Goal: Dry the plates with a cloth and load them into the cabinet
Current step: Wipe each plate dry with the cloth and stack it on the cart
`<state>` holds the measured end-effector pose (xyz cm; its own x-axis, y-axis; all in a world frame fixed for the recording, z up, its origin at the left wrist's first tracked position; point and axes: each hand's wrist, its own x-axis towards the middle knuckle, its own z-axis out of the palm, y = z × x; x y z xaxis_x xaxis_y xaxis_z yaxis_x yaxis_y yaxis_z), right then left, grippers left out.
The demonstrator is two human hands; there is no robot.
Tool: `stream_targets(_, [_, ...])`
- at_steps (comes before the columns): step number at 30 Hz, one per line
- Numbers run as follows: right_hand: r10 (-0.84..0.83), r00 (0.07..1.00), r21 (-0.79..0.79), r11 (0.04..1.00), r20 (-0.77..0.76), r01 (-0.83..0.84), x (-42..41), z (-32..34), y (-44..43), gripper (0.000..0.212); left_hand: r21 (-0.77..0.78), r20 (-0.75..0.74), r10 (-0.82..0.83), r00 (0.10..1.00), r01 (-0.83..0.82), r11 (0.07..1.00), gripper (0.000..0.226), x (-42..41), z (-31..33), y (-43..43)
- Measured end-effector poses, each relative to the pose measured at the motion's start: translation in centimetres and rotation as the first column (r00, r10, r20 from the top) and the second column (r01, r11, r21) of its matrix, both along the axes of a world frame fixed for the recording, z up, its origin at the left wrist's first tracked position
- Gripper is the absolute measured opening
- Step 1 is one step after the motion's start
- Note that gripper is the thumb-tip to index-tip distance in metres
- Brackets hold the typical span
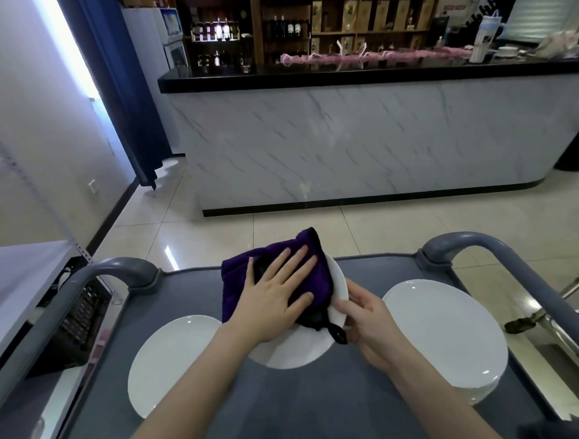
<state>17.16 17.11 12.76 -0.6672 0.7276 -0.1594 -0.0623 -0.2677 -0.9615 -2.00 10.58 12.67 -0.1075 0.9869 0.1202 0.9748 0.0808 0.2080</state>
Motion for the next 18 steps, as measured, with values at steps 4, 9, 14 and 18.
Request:
stream_targets(4, [0.028,1.000,0.035,0.999,-0.011,-0.027,0.6,0.4,0.5,0.040,0.091,0.105,0.172,0.979,-0.182,0.979,0.063,-0.5,-0.1,-0.4])
stream_targets(9, [0.096,0.995,0.089,0.991,0.036,-0.099,1.8,0.9,1.4,0.044,0.135,0.465,0.218,0.858,-0.312,0.940,0.073,-2.3,0.3,-1.9])
stream_targets(14, [0.112,0.987,0.185,0.974,0.119,-0.133,2.2,1.8,2.1,0.040,0.017,0.826,0.216,0.521,-0.407,0.913,0.037,-3.9,1.2,-2.2])
stream_targets(18, [0.122,0.975,0.261,0.950,0.188,-0.170,1.6,2.9,2.8,0.039,0.028,0.802,0.221,0.555,-0.404,0.914,0.021,-4.1,1.8,-2.1])
